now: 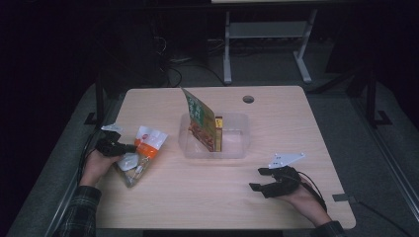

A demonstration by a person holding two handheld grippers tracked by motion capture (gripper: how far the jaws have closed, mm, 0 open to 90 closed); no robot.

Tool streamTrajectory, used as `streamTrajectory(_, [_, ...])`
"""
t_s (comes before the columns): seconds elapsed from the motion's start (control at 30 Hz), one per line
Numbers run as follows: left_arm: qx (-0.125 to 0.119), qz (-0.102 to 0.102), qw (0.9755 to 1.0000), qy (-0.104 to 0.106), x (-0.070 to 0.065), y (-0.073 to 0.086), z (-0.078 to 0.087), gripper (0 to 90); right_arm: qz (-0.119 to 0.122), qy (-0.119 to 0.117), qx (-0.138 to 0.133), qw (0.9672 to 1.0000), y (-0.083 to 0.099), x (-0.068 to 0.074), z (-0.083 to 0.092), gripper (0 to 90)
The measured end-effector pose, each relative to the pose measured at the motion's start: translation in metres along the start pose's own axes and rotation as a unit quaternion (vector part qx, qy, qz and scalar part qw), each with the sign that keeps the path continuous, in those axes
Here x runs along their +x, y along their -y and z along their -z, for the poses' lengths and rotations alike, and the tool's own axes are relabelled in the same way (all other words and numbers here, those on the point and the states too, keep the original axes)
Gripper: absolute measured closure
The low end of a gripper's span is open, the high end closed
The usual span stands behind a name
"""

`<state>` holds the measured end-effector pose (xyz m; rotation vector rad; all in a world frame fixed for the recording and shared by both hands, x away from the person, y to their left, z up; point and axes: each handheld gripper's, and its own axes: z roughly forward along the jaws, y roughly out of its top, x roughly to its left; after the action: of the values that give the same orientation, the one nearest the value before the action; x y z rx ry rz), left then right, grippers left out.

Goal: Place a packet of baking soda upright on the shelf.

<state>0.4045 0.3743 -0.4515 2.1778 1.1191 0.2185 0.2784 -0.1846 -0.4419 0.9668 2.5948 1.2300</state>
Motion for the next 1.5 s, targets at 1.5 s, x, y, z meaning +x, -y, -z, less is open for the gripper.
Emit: streamTrajectory(1.5, [-0.174,-0.097,0.9723,0.122,-0.136,-0.042,0.072,89.9,0.017,-0.071,-0.062,0.9954,-0.015,0.017,-0.002,32.4])
